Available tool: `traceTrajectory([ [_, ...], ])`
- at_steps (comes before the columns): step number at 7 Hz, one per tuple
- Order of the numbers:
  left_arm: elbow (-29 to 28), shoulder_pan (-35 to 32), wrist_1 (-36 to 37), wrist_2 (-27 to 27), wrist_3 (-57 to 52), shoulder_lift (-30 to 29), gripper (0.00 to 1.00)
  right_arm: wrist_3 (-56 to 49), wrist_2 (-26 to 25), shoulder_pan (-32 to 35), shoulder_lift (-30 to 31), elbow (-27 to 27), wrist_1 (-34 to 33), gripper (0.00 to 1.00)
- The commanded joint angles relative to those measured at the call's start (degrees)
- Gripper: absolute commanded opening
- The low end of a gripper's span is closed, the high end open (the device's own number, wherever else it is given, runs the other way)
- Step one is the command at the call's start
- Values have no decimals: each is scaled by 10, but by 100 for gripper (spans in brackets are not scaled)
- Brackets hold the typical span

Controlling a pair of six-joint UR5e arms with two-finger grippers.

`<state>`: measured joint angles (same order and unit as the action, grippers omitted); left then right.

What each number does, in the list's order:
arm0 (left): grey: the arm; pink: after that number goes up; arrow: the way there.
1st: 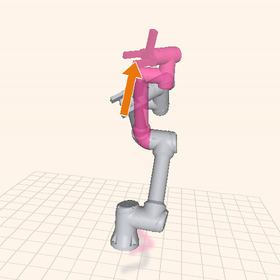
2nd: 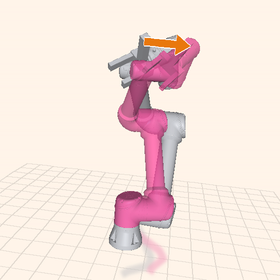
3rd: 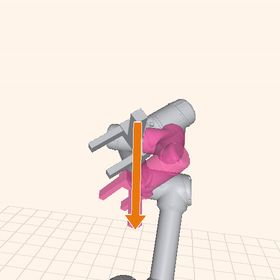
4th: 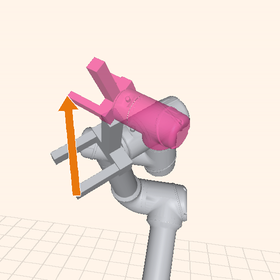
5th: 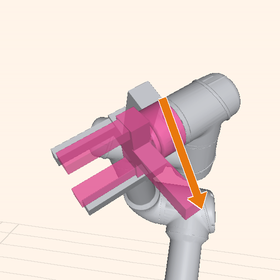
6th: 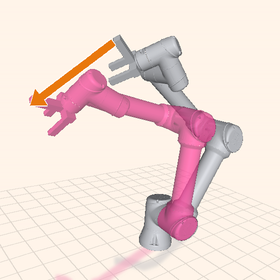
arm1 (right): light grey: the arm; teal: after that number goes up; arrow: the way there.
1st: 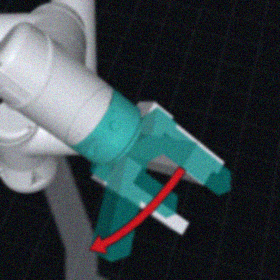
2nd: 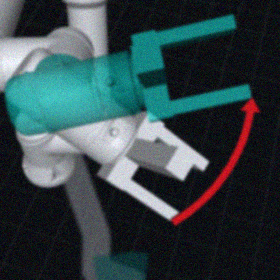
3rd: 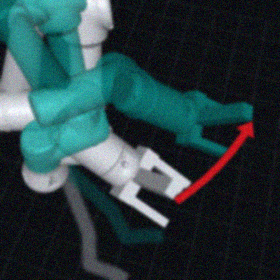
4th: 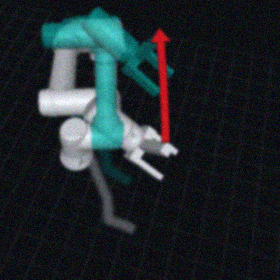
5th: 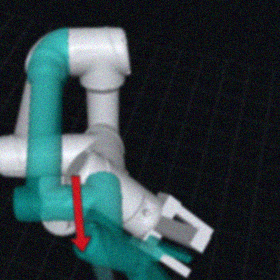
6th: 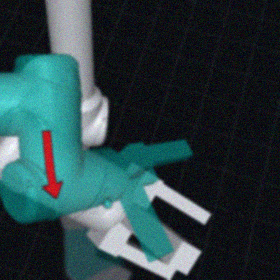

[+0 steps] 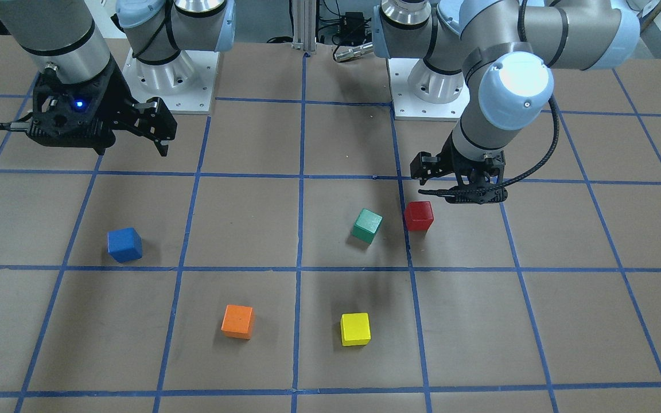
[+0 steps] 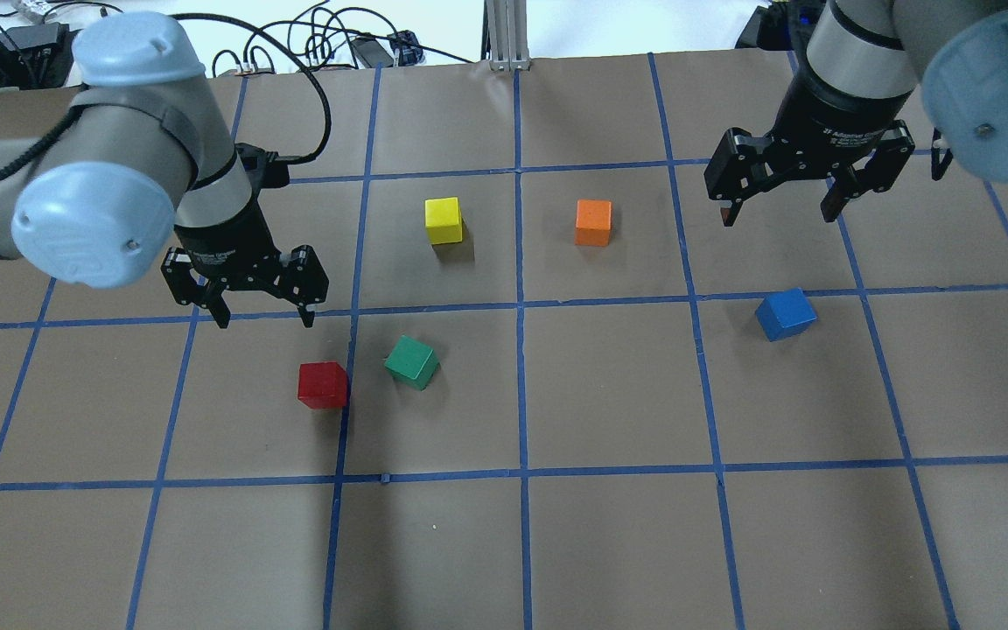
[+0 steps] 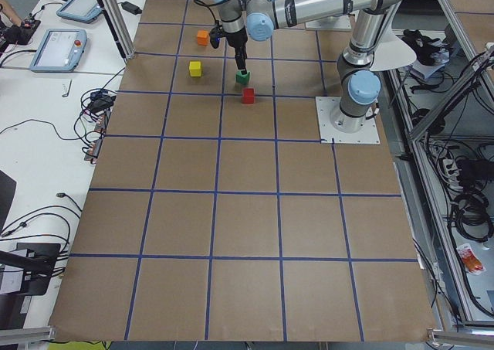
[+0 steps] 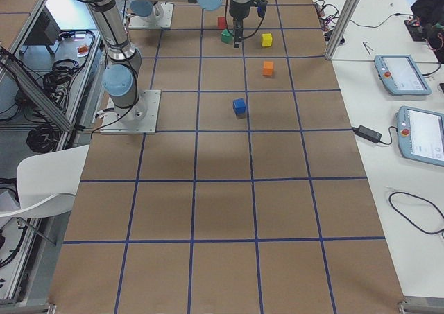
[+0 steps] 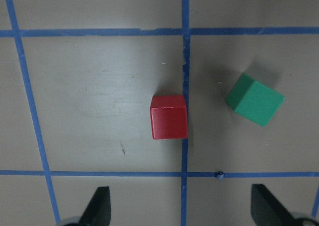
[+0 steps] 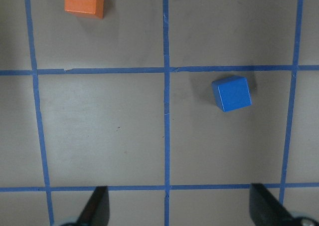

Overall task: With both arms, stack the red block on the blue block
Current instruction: 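Move the left gripper down over the red cube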

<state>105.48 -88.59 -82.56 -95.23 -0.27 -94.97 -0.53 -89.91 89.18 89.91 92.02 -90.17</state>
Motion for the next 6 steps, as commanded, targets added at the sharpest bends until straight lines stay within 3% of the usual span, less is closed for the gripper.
traceTrajectory([
  [1, 80, 4, 134, 7, 0, -17, 100, 0, -1, -1, 0, 0, 0, 100],
  [2, 111, 5, 190, 34, -8, -22, 100, 0, -1, 0, 0, 0, 0, 100],
  [4, 164, 6, 249, 36, -6, -39, 100, 0, -1, -1, 0, 0, 0, 100],
  [6, 179, 6, 295, 36, -31, -60, 100, 0, -1, -1, 0, 0, -1, 100],
])
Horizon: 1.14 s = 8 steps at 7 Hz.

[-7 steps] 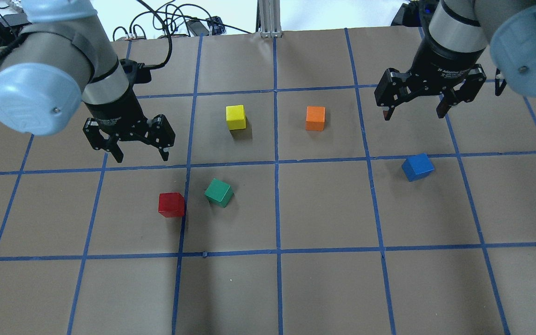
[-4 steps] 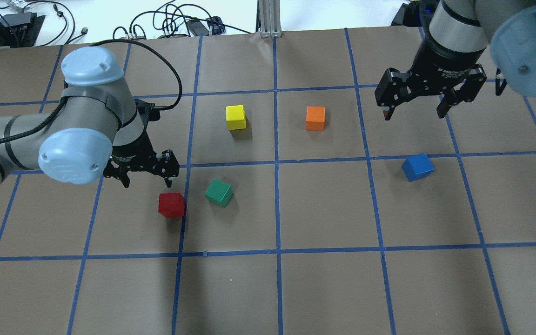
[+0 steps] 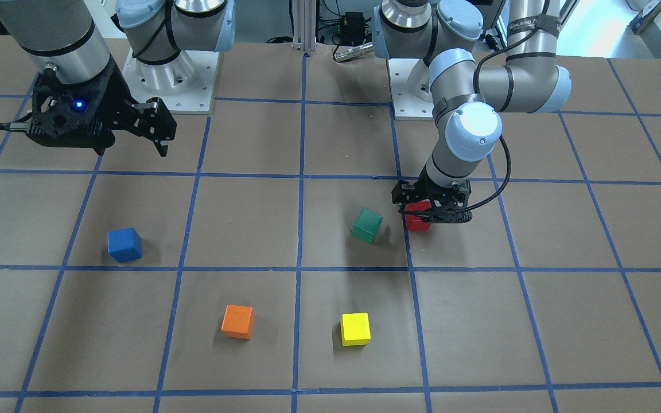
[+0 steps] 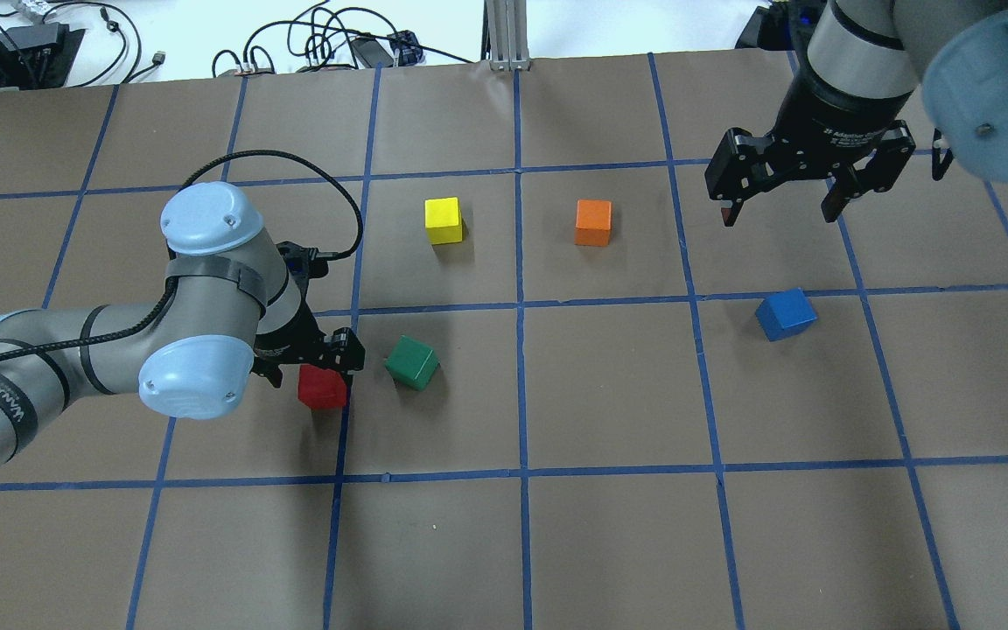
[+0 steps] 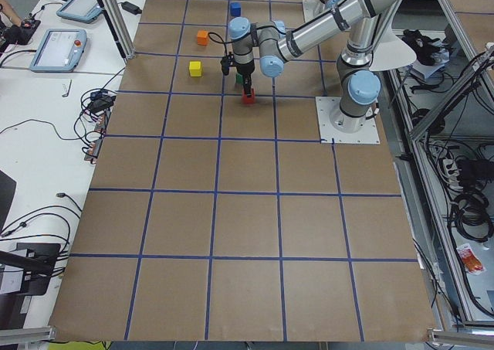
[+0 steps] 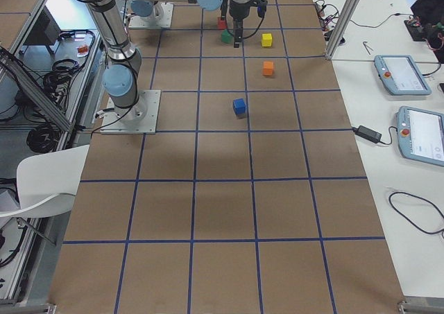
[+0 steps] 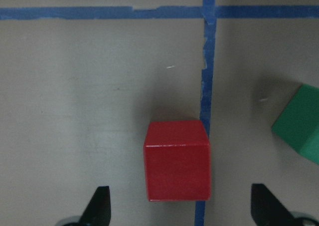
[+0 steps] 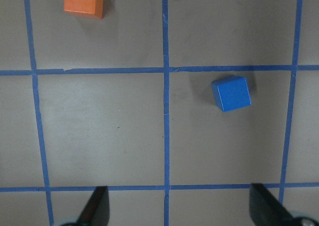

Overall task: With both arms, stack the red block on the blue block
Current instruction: 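Move the left gripper down over the red cube, then close the left gripper on the red cube and lift it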

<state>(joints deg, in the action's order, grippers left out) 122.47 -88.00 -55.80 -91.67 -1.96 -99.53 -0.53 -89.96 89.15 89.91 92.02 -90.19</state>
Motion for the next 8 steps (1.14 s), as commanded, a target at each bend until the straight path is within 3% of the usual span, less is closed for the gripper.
traceTrajectory([
  [1, 10, 0, 51, 3, -11, -27, 93, 0, 0, 0, 0, 0, -1, 100],
  [2, 6, 0, 53, -3, -18, -31, 75, 0, 0, 0, 0, 0, -1, 100],
  [3, 0, 1, 53, -2, -17, -30, 32, 1, 0, 0, 0, 0, 2, 100],
  [4, -10, 2, 50, 0, -10, -26, 14, 0, 0, 1, 1, 0, 2, 100],
  [5, -32, 0, -4, -2, -9, -5, 20, 1, 0, 1, 0, 0, 7, 100],
  [7, -146, -18, -157, 19, 46, 23, 10, 0, 0, 1, 1, 3, 3, 100],
  [8, -194, -50, -181, 64, 101, 15, 3, -1, 0, 1, 1, 6, 0, 100],
])
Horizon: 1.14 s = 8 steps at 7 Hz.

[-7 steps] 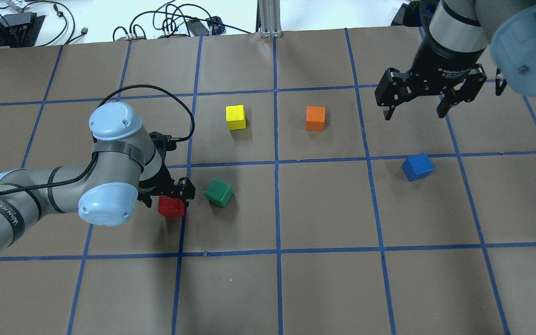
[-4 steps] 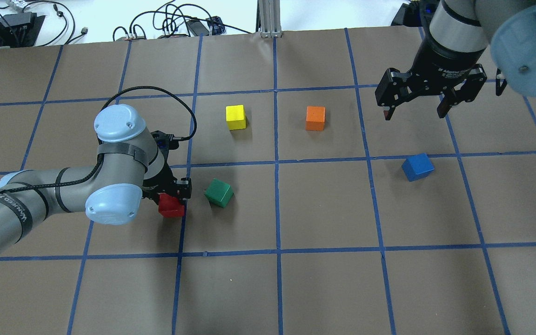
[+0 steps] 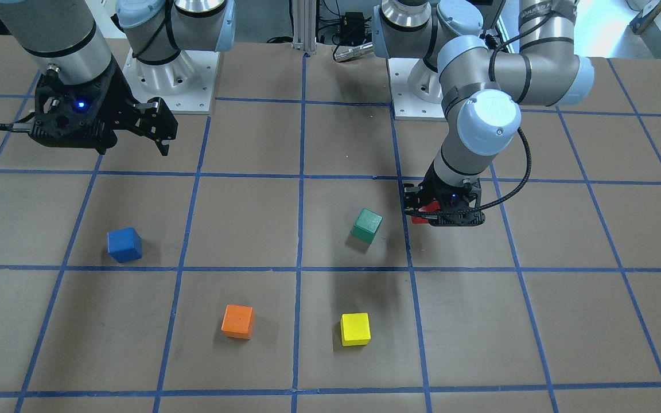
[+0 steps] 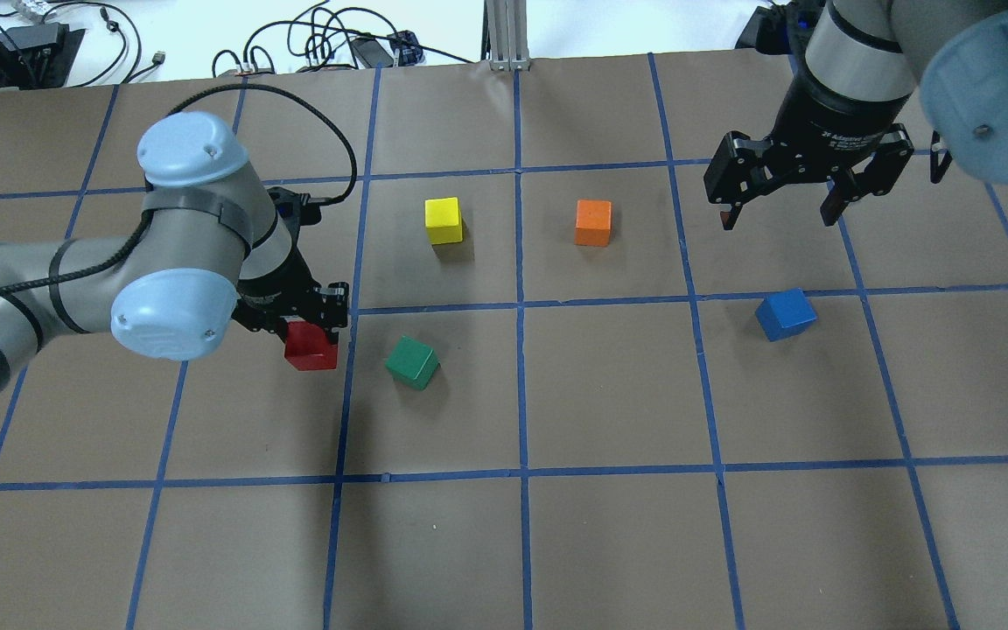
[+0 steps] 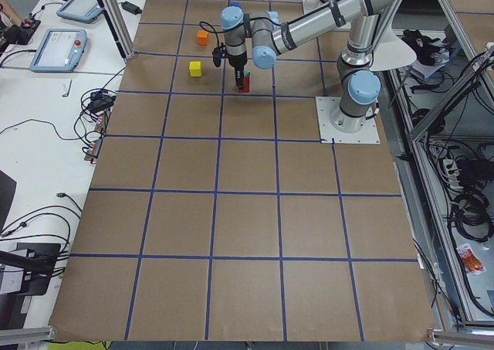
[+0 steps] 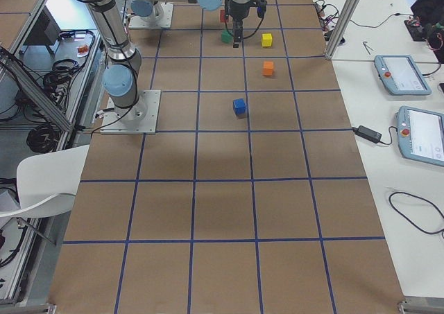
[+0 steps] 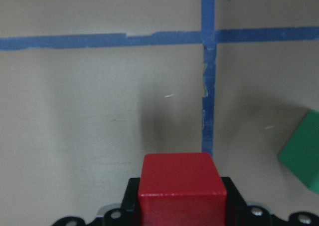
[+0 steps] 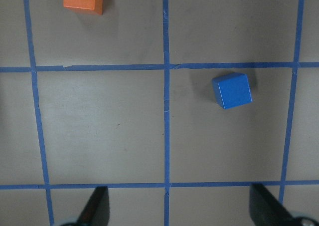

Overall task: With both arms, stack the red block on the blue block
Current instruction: 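Carry the red cube toward the table center and set it down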

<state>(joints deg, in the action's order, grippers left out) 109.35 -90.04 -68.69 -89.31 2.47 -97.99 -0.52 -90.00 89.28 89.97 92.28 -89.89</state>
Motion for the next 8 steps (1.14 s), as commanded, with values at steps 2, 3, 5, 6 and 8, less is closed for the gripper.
traceTrajectory([
  [2, -106, -134, 13, 47, 164, -53, 0, -1, 0, 0, 0, 4, -4, 100],
  [3, -112, -163, 67, 55, 204, -90, 1, -1, 0, 0, -1, 4, -4, 100],
  [5, -111, -211, 126, 55, 262, -148, 1, -2, 0, -1, -1, 4, -4, 100],
  [6, -111, -220, 165, 51, 265, -171, 1, -2, 0, -1, -1, 4, -4, 100],
  [8, -111, -221, 182, 45, 252, -200, 5, -4, 0, -2, -1, 4, -5, 100],
])
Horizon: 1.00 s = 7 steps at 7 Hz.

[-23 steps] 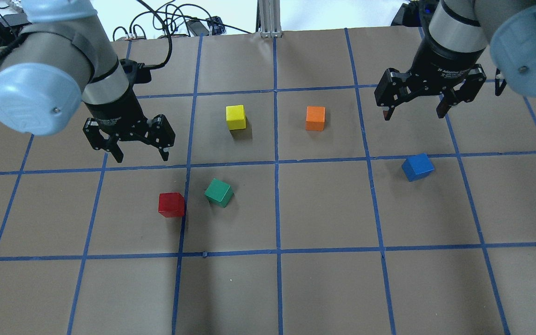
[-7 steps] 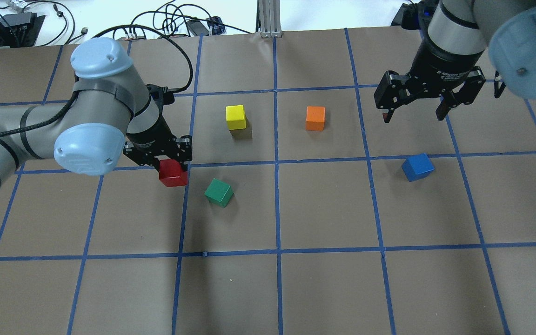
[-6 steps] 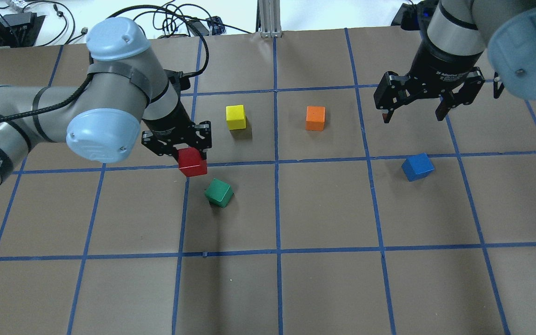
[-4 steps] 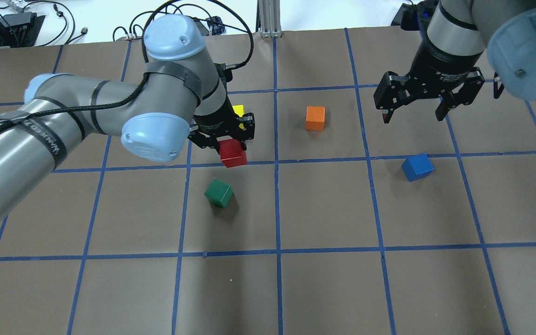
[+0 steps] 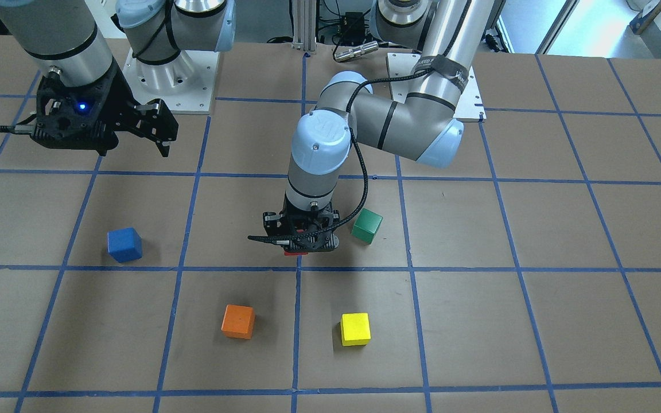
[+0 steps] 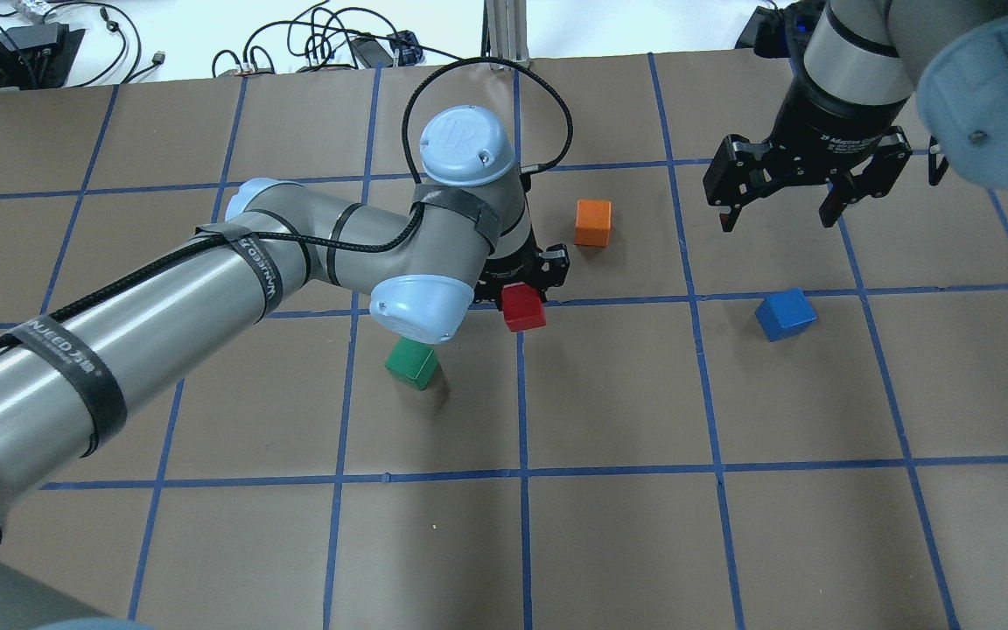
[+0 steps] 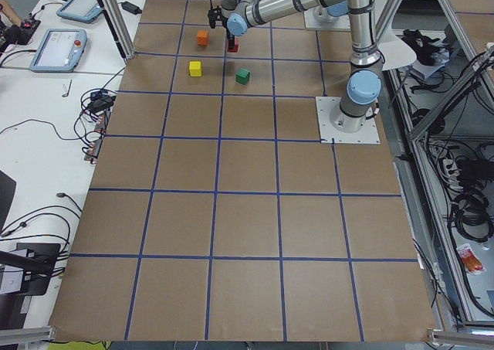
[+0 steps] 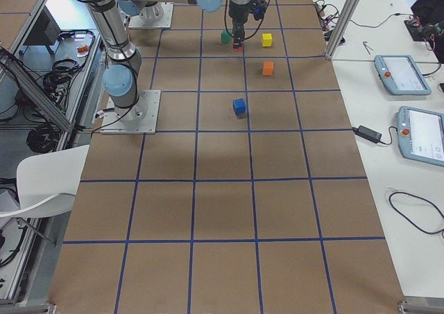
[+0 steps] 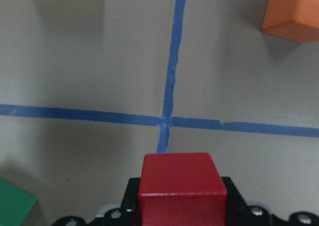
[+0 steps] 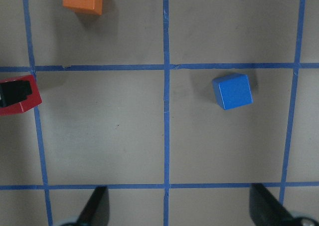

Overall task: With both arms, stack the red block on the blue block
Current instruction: 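Carry the red cube toward the table center and set it down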

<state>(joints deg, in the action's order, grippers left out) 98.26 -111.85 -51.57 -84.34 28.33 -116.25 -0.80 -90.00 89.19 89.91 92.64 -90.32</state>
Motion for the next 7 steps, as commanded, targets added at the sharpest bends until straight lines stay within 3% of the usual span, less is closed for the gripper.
traceTrajectory([
  [1, -1, -3, 15, -30, -44, -19, 17, 0, 0, -1, -1, 0, -1, 100],
  [2, -4, -3, 17, -34, -61, -21, 36, 0, 0, -1, -2, 1, -1, 100],
  [3, -4, -3, 24, -33, -67, -32, 99, -2, 0, -1, -3, 1, 0, 100],
  [5, -9, 7, 37, -21, -91, -25, 100, 3, 2, -1, -5, 2, -1, 100],
  [7, -31, 58, -46, -18, -128, 41, 100, -5, 5, -2, -13, 2, -25, 100],
])
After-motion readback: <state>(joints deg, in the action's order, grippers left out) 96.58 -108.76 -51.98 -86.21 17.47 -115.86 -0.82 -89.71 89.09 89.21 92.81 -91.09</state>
